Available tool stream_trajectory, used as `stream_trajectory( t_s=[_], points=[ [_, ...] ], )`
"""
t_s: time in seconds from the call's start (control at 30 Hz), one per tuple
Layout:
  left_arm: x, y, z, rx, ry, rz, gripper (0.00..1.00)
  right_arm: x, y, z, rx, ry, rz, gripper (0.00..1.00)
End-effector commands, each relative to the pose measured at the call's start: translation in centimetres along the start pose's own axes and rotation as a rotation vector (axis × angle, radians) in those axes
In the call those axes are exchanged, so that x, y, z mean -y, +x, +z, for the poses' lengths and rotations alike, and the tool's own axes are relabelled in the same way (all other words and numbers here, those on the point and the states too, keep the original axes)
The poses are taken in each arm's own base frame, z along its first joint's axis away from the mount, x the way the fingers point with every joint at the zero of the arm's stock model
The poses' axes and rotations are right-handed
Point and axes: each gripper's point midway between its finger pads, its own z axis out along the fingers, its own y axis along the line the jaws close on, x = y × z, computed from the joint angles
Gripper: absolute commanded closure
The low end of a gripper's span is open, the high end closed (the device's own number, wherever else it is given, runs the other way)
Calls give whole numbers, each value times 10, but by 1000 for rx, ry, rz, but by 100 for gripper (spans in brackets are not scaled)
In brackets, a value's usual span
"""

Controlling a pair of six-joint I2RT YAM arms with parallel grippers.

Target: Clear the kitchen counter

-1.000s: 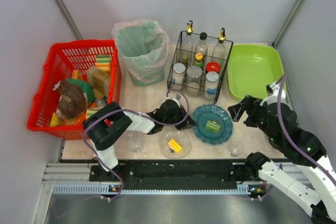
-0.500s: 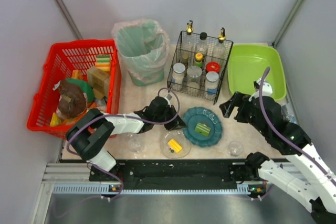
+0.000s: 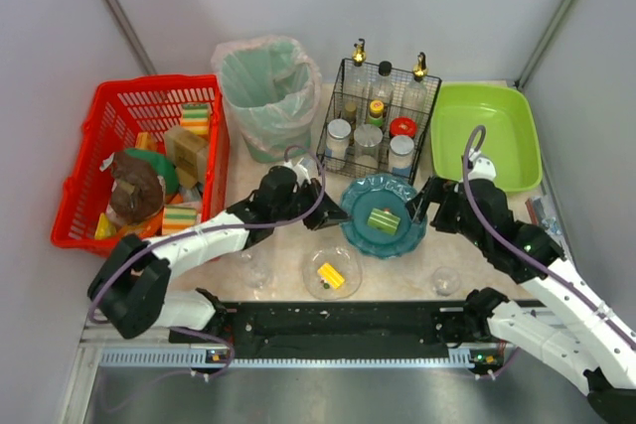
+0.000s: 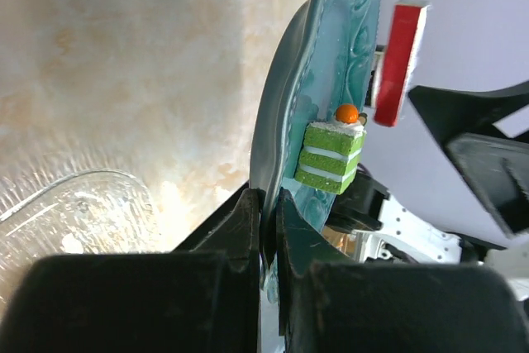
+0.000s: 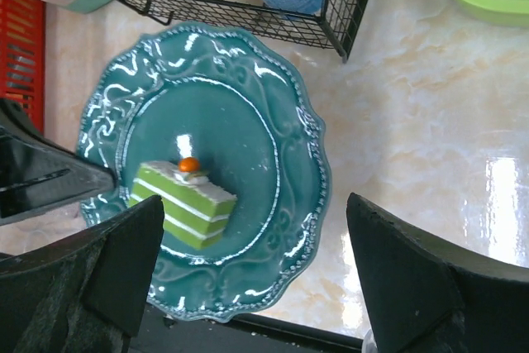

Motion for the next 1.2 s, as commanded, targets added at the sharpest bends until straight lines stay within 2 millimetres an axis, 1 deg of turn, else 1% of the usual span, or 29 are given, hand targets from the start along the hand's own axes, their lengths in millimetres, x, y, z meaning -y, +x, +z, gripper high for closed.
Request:
stream_trajectory(
  t_s=[0.0, 0.1, 0.27, 0.43, 0.5, 0.6, 0.7, 0.83, 0.87, 0.93, 1.0, 1.07, 1.17],
  points=[
    [102, -27, -46, 81, 273, 78, 100, -13, -15, 1, 53, -44, 41, 11],
    [113, -34, -59, 103, 280, 69, 100, -17, -20, 0, 63, -56, 54, 11],
    [132, -41, -74, 113, 327, 46, 100, -32, -24, -2, 62, -123, 74, 13],
    [149, -51, -90, 152, 373, 31, 100, -46, -22, 1, 32, -176, 100, 25],
    [155, -52, -95, 160, 389, 30, 100, -53, -22, 1, 29, -211, 114, 33],
    [165, -53, -103, 167, 410, 32, 100, -68, -23, 2, 23, -277, 156, 42],
    [171, -51, -111, 176, 427, 40, 100, -79, -22, 4, 5, -326, 203, 46],
    [172, -48, -116, 176, 434, 41, 100, -90, -19, 7, -16, -375, 258, 51],
    [173, -48, -117, 177, 437, 41, 100, -91, -19, 8, -19, -384, 270, 56],
    [173, -48, -119, 179, 439, 44, 100, -94, -19, 8, -20, -396, 291, 69],
    [172, -48, -119, 185, 433, 45, 100, -95, -19, 8, -20, -403, 308, 86],
    [173, -49, -123, 202, 436, 52, 100, -96, -19, 7, -22, -408, 320, 99],
    [171, -50, -125, 225, 423, 65, 100, -98, -20, 7, -26, -418, 331, 100]
  ],
)
